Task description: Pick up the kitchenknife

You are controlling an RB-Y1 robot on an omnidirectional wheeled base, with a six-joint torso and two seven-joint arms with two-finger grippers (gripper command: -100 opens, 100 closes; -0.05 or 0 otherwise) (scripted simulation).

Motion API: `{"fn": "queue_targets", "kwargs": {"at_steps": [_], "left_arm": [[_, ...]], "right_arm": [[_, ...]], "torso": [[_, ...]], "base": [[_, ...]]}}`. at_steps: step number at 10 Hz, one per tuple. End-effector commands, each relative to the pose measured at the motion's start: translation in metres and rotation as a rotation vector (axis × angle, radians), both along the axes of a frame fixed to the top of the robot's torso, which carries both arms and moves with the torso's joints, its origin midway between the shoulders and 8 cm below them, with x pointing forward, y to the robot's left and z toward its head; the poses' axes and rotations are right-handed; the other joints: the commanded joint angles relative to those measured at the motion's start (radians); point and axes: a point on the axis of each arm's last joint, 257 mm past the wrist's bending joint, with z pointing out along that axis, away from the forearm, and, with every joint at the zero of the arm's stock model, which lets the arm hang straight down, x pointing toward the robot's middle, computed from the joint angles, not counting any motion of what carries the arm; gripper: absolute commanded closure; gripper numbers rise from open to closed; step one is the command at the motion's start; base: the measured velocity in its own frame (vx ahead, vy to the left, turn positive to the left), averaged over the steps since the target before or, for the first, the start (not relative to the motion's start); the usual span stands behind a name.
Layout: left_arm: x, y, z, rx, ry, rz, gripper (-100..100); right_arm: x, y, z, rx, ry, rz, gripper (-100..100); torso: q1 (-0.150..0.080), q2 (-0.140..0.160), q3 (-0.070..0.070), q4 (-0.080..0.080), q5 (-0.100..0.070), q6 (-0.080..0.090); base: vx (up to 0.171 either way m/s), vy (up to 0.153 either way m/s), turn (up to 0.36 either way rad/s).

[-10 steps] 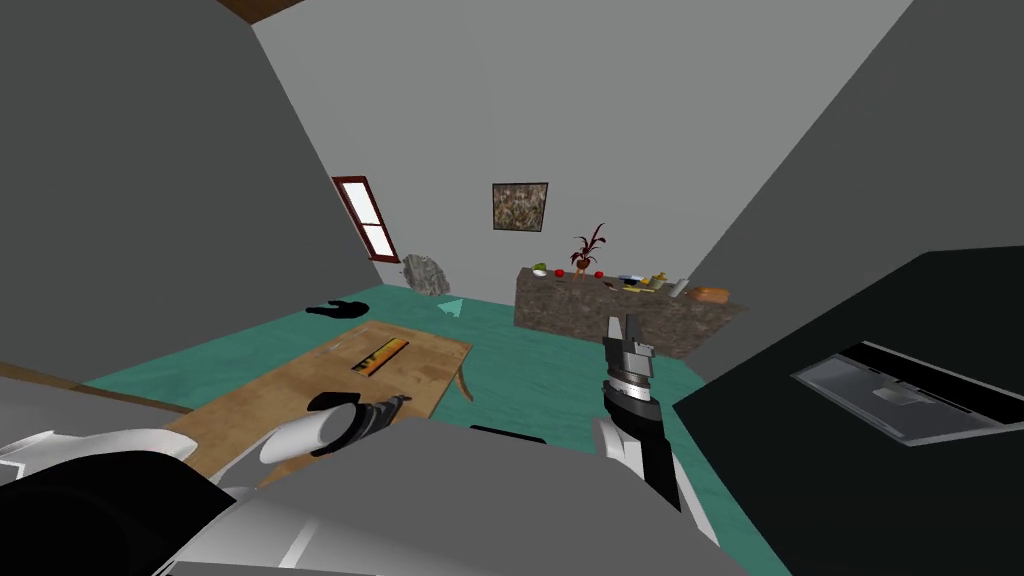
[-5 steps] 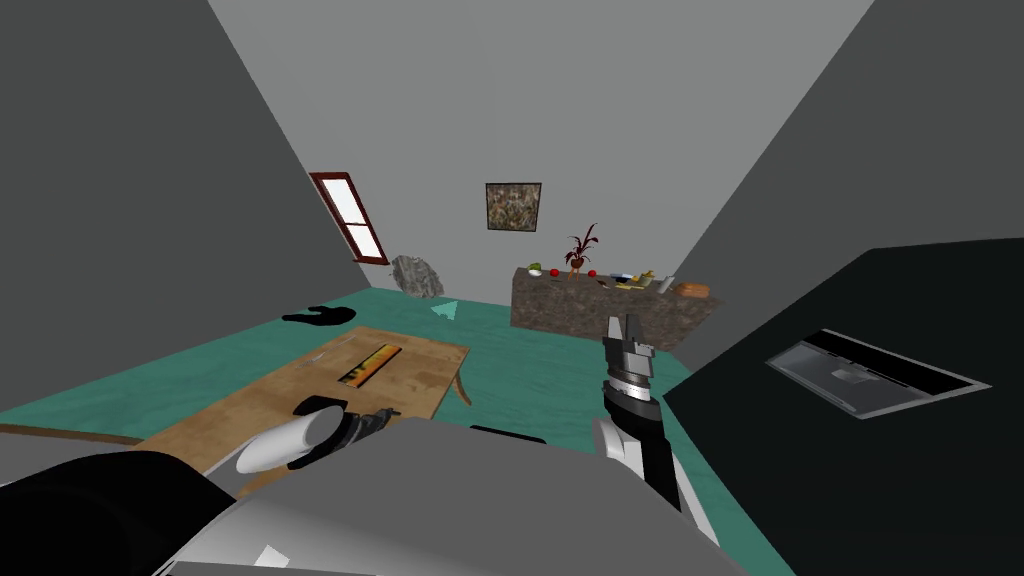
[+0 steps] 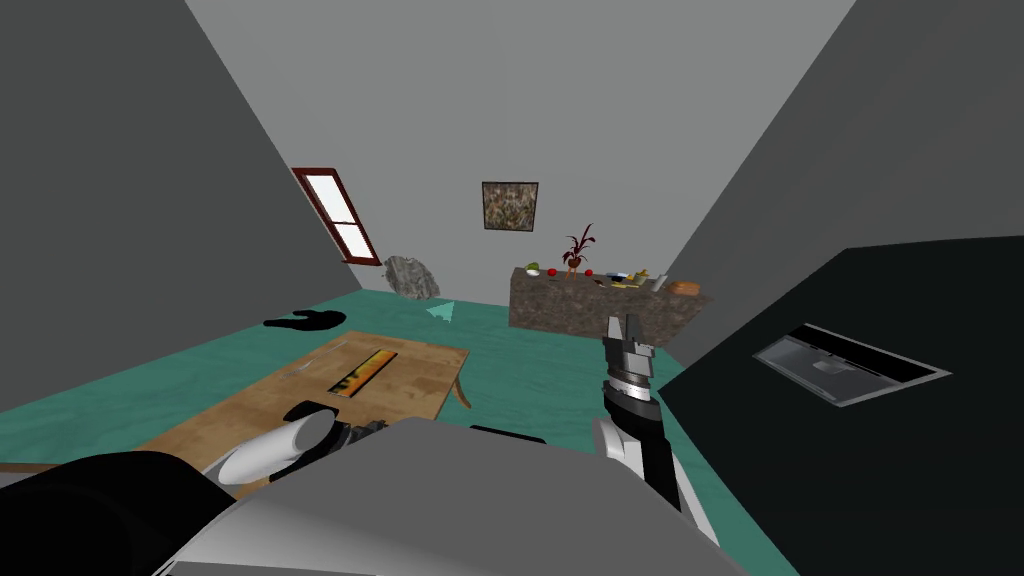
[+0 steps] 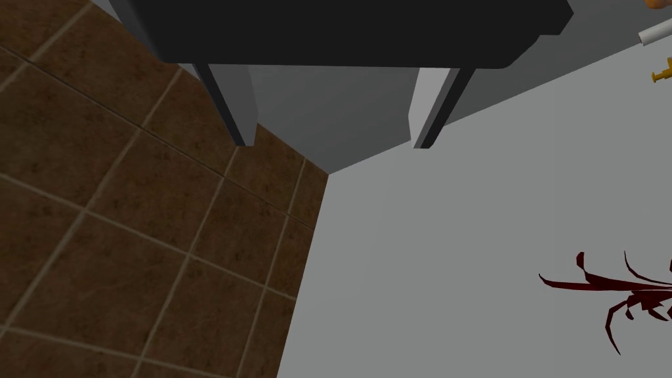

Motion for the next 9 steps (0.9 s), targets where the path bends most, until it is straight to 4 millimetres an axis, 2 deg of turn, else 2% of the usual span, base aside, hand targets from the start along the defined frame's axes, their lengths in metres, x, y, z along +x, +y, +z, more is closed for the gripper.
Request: {"fn": "queue_targets", "kwargs": {"at_steps": [1, 2, 4, 5, 6, 9], "left_arm": [[0.000, 0.000, 0.000, 0.000, 0.000, 0.000, 0], [0.002, -0.004, -0.012, 0.001, -0.003, 0.009, -100], [0.004, -0.009, -0.023, 0.002, -0.005, 0.017, -100], [0.003, -0.008, -0.019, 0.001, -0.003, 0.014, -100], [0.004, -0.008, -0.020, 0.001, -0.004, 0.015, 100], [0.004, -0.008, -0.020, 0.001, -0.004, 0.014, 100]], "right_arm": [[0.000, 0.000, 0.000, 0.000, 0.000, 0.000, 0], [0.000, 0.000, 0.000, 0.000, 0.000, 0.000, 0], [0.000, 0.000, 0.000, 0.000, 0.000, 0.000, 0], [0.000, 0.000, 0.000, 0.000, 0.000, 0.000, 0], [0.000, 0.000, 0.000, 0.000, 0.000, 0.000, 0], [0.000, 0.000, 0.000, 0.000, 0.000, 0.000, 0]], "torso": [[0.000, 0.000, 0.000, 0.000, 0.000, 0.000], [-0.001, 0.001, 0.000, 0.000, 0.000, 0.000], [0.000, 0.002, 0.001, 0.000, 0.000, 0.000], [0.000, 0.003, 0.002, 0.001, 0.000, 0.000], [-0.001, 0.002, 0.001, 0.001, 0.000, 0.000], [-0.001, 0.001, 0.001, 0.000, 0.000, 0.000]], "base": [[0.000, 0.000, 0.000], [-0.014, 0.012, -0.064], [-0.027, 0.021, -0.056], [-0.014, 0.009, -0.010], [0.000, 0.000, 0.000], [0.000, 0.000, 0.000]]}}
